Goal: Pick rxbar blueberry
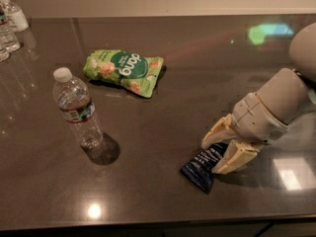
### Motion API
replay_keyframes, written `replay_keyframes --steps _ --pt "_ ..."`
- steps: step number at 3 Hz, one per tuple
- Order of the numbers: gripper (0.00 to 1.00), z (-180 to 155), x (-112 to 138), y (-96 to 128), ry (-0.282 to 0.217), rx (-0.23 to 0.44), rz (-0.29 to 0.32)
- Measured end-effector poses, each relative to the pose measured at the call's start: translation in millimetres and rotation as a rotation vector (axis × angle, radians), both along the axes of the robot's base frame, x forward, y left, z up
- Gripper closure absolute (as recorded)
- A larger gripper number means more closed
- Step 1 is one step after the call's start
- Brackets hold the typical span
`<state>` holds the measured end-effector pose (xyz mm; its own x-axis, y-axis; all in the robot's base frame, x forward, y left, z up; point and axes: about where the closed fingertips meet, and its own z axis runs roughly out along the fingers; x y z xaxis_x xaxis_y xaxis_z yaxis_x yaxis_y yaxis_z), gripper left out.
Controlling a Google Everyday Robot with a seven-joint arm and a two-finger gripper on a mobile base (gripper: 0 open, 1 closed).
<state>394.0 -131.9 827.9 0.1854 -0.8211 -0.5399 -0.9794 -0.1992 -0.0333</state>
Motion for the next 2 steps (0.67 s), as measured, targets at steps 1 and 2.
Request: replay_keyframes --steps 1,2 --pt "1.00 10 1 0 -0.025 0.028 -0.011" --pt "1.00 23 3 1 -0.050 0.057 -0.027"
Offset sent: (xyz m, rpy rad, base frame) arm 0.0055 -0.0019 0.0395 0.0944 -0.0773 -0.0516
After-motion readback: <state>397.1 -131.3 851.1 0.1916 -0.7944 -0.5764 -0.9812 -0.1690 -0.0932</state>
